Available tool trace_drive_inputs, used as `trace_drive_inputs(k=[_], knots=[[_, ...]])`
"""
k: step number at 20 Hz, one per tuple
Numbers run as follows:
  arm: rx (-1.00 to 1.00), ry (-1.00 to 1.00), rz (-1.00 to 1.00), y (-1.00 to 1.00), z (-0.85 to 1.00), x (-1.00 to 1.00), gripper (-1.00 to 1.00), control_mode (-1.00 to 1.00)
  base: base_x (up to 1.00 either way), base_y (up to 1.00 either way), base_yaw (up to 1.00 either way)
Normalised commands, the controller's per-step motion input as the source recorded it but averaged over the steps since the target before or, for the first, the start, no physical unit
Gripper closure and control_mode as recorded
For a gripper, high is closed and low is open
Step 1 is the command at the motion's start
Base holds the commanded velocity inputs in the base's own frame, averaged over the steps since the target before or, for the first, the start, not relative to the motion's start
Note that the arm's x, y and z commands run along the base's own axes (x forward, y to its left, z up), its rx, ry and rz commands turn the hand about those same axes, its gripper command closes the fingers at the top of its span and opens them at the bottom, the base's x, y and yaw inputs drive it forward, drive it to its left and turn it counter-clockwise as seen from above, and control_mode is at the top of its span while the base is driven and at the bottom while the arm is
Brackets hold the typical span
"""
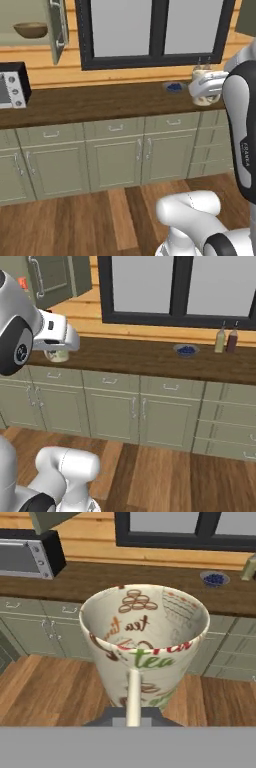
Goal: Gather all objects into one cabinet and sort the glasses and bowls to opposite sides.
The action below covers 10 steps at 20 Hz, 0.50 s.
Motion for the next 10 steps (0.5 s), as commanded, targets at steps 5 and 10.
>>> trace_drive_inputs(k=[5, 10], knots=[[0.0, 0.0, 0.0, 0.0, 0.0, 0.0, 1.0, 1.0, -0.91, 1.0, 0.0], [0.0, 0.0, 0.0, 0.0, 0.0, 0.0, 1.0, 1.0, -0.52, 1.0, 0.0]])
